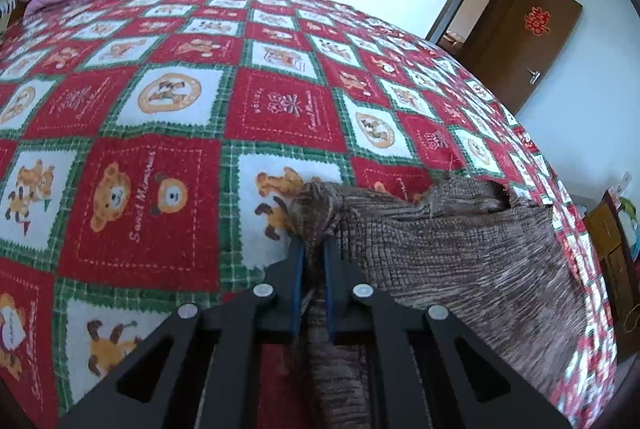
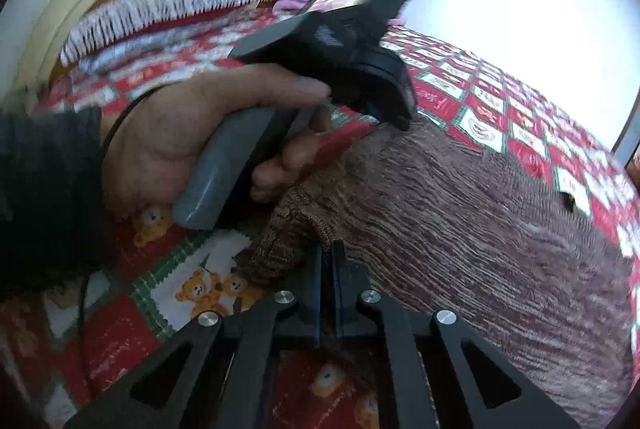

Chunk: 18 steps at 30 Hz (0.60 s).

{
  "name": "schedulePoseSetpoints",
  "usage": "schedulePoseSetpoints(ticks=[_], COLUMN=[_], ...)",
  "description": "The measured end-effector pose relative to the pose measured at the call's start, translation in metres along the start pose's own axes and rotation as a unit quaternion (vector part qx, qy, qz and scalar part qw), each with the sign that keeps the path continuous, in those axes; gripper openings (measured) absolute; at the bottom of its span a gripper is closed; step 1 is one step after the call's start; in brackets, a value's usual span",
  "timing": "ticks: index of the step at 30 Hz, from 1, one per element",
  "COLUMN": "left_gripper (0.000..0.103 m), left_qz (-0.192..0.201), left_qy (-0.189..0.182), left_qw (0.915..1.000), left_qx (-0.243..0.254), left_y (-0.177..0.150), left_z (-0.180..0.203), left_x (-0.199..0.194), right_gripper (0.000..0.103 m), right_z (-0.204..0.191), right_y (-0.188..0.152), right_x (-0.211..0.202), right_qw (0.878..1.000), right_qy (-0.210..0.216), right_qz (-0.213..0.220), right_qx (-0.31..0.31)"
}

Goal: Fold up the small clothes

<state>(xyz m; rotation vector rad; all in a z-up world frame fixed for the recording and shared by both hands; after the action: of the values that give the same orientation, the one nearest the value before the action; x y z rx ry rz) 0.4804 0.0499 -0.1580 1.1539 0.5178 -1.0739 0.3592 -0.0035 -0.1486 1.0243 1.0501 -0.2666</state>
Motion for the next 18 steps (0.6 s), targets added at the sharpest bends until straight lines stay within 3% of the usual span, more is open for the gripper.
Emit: schedulePoseSetpoints(ticks=[7, 18], left_gripper=[0.008, 0.007], left_qz=[-0.004, 0.026], left_qy=[-0.040, -0.064], left_qw=[0.9985, 0.9976], left_qx=[-0.037, -0.009], left_y=[0.003, 0.026], left_z=[0.008, 0.076], left_x=[-0.022, -0.055], right_gripper=[0.003, 0.003], right_z=[0.042, 0.091], right_y=[-0.007, -0.024], right_x=[-0.042, -0.082], right_qw=[0.994, 0.982], right_qy=[0.072, 0.094], right_qz=[0.038, 0.079], right_qx=[0.079, 0.145])
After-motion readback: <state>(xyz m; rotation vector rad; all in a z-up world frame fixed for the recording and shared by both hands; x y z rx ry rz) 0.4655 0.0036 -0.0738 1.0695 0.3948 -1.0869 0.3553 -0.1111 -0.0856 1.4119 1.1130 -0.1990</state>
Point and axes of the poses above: each gripper's, at about its wrist camera, not at the fingertips, and x roughly the way its jaws point, z to its right, y to its top, the point moved 3 cm from there along x, roughly the way its jaws point, and after that the axes turned 9 degrees about -z, right-handed, at the moved point
